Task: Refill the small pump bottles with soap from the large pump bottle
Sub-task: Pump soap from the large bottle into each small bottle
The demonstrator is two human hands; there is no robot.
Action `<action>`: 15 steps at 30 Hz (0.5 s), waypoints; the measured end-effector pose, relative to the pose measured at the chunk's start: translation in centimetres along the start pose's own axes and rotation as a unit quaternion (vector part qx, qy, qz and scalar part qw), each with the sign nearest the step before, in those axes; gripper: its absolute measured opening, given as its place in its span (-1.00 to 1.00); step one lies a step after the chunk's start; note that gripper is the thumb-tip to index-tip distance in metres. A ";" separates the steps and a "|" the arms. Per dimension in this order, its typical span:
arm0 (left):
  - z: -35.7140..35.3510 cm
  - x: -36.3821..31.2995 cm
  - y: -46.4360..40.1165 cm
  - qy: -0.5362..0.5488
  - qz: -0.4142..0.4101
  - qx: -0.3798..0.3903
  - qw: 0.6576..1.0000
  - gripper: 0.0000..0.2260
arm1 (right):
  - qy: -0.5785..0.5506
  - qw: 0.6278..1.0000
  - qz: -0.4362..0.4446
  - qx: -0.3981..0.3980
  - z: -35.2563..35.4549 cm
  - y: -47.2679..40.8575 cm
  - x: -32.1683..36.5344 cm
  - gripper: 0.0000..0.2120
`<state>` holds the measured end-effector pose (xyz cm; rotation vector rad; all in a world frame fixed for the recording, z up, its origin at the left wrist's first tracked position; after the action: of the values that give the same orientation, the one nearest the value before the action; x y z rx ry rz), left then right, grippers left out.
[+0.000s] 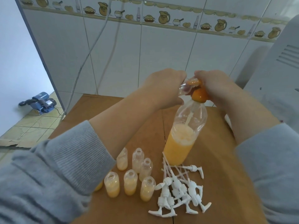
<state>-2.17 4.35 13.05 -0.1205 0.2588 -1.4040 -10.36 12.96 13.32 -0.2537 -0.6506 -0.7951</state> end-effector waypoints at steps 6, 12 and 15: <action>0.5 -0.3 -0.2 0.000 0.005 -0.031 1.000 -0.64 | -0.160 0.986 -0.026 -0.025 0.6 0.5 -0.5 -0.75; -0.8 0.4 -0.2 0.005 0.016 -0.006 1.000 -0.65 | -0.160 0.986 -0.037 -0.009 -0.6 -0.2 -1.2 -0.73; -0.2 0.3 -0.2 -0.003 0.008 -0.011 1.000 -0.61 | -0.144 0.989 -0.031 -0.023 0.1 -0.1 -0.9 -0.73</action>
<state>-2.34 4.09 12.83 -0.1405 0.2712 -1.3842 -10.96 13.51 12.85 -0.3978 -0.9165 -0.8415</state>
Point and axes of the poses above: each hand's wrist, its own y-axis away from the middle knuckle, its own z-axis out of the back of the hand, x = y × z, the point moved 6 cm from there along -y, towards the middle knuckle, and after that the axes turned 11 degrees about x, right-handed, at the moved point
